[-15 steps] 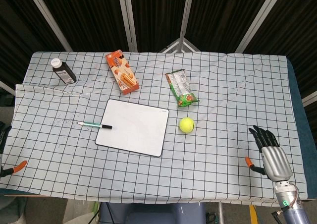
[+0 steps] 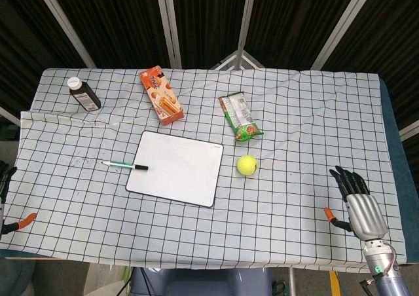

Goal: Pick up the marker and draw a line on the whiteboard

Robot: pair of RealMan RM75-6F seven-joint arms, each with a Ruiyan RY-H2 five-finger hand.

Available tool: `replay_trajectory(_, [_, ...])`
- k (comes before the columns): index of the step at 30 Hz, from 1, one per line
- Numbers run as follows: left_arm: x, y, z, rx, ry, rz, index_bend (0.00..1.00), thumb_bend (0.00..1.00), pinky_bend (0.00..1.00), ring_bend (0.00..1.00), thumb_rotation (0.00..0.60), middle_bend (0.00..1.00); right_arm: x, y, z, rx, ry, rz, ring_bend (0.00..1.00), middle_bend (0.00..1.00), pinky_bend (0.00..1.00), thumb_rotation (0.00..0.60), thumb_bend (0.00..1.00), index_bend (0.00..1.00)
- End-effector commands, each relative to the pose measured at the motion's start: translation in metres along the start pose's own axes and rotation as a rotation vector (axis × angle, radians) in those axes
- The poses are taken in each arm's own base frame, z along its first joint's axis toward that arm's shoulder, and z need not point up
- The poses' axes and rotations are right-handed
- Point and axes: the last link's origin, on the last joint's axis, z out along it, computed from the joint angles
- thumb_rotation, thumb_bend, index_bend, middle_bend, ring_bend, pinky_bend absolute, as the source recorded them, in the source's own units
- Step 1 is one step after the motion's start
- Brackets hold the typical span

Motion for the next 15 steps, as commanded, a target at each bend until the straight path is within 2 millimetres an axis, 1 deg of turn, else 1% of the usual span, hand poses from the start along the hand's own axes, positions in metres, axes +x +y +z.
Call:
replay_trajectory(1, [-0.001, 0.0, 0.005, 0.006, -0.009, 0.004, 0.01, 0.17, 0.0, 0.0, 0.6, 0.0, 0.0, 0.0, 0.0, -0.001, -0.001, 0.002, 0.0, 0.0, 0.0, 0.6, 0.33, 0.0])
replay_trajectory(3, [-0.002, 0.002, 0.011, 0.005, -0.016, 0.01, 0.02, 0.17, 0.0, 0.0, 0.6, 0.0, 0.0, 0.0, 0.0, -0.002, -0.001, 0.005, 0.0, 0.0, 0.0, 0.6, 0.33, 0.0])
replay_trajectory(7, [0.0, 0.014, 0.033, -0.03, -0.01, 0.064, 0.05, 0.17, 0.0, 0.0, 0.6, 0.0, 0.0, 0.0, 0.0, 0.001, -0.005, 0.01, 0.0, 0.0, 0.0, 0.6, 0.33, 0.0])
replay_trajectory(9, [-0.001, 0.025, 0.049, -0.053, -0.012, 0.078, 0.09, 0.17, 0.01, 0.0, 0.6, 0.0, -0.001, -0.001, 0.001, 0.005, -0.01, 0.012, 0.0, 0.0, 0.0, 0.6, 0.33, 0.0])
replay_trajectory(11, [-0.005, 0.034, 0.062, -0.064, -0.027, 0.085, 0.17, 0.17, 0.03, 0.0, 0.6, 0.0, -0.001, -0.001, 0.001, 0.005, -0.012, 0.015, 0.0, 0.0, 0.0, 0.6, 0.33, 0.0])
replay_trajectory(12, [-0.009, 0.042, 0.072, -0.077, -0.045, 0.095, 0.19, 0.18, 0.04, 0.0, 0.6, 0.0, -0.001, -0.001, 0.001, 0.004, -0.014, 0.018, 0.0, 0.0, 0.0, 0.6, 0.33, 0.0])
replay_trajectory(14, [-0.016, 0.053, 0.085, -0.093, -0.071, 0.117, 0.25, 0.2, 0.08, 0.01, 0.6, 0.02, -0.001, -0.001, 0.002, 0.002, -0.015, 0.023, 0.0, 0.0, 0.0, 0.6, 0.33, 0.0])
replay_trajectory(15, [-0.021, 0.062, 0.094, -0.106, -0.086, 0.128, 0.27, 0.2, 0.09, 0.01, 0.6, 0.03, -0.001, -0.001, 0.002, 0.002, -0.016, 0.025, 0.0, 0.0, 0.0, 0.6, 0.33, 0.0])
